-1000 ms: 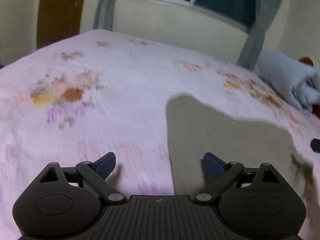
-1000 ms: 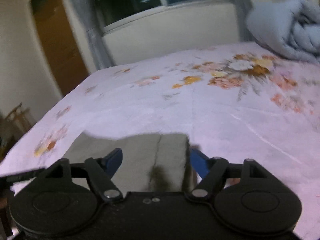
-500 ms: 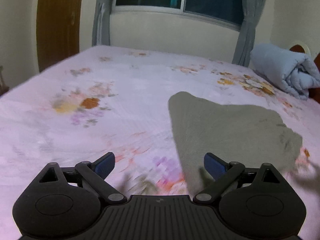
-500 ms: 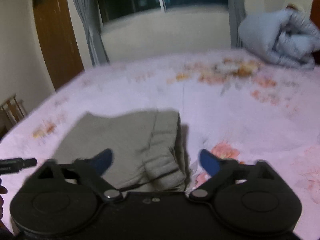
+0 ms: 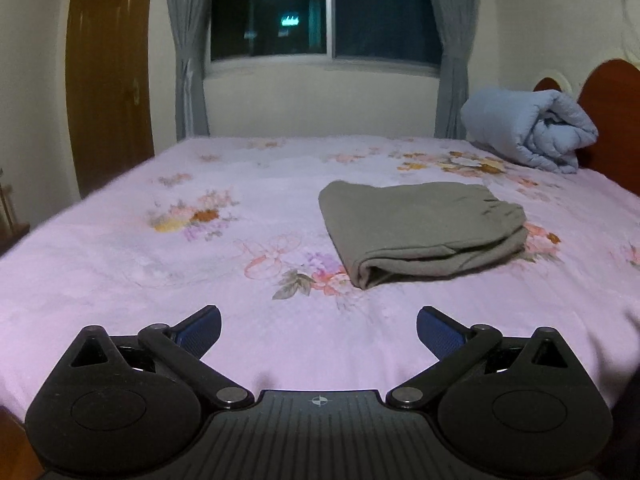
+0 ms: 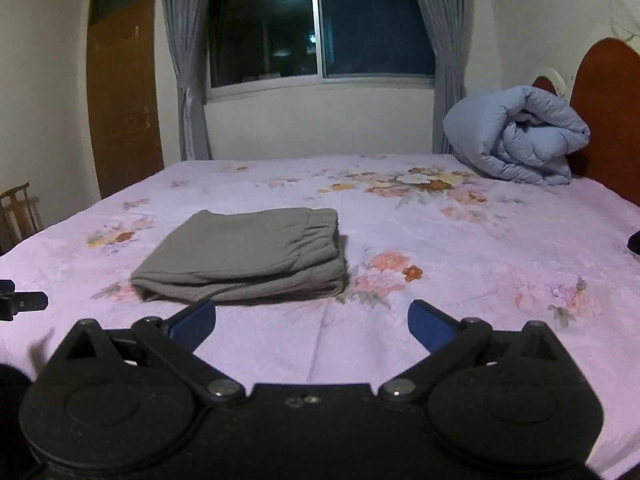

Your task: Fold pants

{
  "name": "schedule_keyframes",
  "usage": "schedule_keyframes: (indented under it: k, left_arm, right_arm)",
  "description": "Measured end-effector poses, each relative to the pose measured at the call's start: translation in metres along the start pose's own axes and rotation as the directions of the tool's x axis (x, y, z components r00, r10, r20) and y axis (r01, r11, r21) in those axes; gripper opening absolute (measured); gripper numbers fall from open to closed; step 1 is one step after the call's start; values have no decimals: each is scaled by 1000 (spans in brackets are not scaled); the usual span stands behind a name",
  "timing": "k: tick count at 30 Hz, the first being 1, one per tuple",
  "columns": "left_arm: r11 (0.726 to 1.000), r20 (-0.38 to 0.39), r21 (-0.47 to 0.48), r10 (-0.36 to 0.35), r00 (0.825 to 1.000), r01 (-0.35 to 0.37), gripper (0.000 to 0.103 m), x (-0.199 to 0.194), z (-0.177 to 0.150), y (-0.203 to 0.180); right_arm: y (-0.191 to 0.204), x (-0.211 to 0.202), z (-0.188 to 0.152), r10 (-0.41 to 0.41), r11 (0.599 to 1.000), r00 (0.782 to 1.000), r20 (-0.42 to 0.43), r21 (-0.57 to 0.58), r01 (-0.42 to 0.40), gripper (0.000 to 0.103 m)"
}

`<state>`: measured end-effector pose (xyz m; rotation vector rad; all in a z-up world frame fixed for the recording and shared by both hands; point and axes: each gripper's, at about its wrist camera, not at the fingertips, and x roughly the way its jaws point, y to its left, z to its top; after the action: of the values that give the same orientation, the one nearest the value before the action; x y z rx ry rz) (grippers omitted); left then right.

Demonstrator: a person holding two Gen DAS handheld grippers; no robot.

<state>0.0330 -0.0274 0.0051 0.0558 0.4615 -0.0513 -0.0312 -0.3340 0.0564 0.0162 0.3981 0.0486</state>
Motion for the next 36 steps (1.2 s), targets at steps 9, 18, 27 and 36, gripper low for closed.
schedule_keyframes:
  k: [9,18,27,36]
  left_arm:
    - [998,82,-61,-22,996,27,103,-42,-12,2]
    - [996,69,-66,-51,996,56,103,-33,-15,1]
    - [996,71,-55,-67,995,71,103,-33,-16,-7]
    - [996,72,-59,-67,995,72,103,-33,-16,-8]
  right_arm:
    - [14,-30,-8,57,996,996,63,-79,-52,97]
    - [18,-11,-9,69,995,997,19,-67,-68,97]
    - [8,-10,-11,71,997,997,17,3,-71,97]
    - [7,-13,-11,71,997,997,20,3,-71,97]
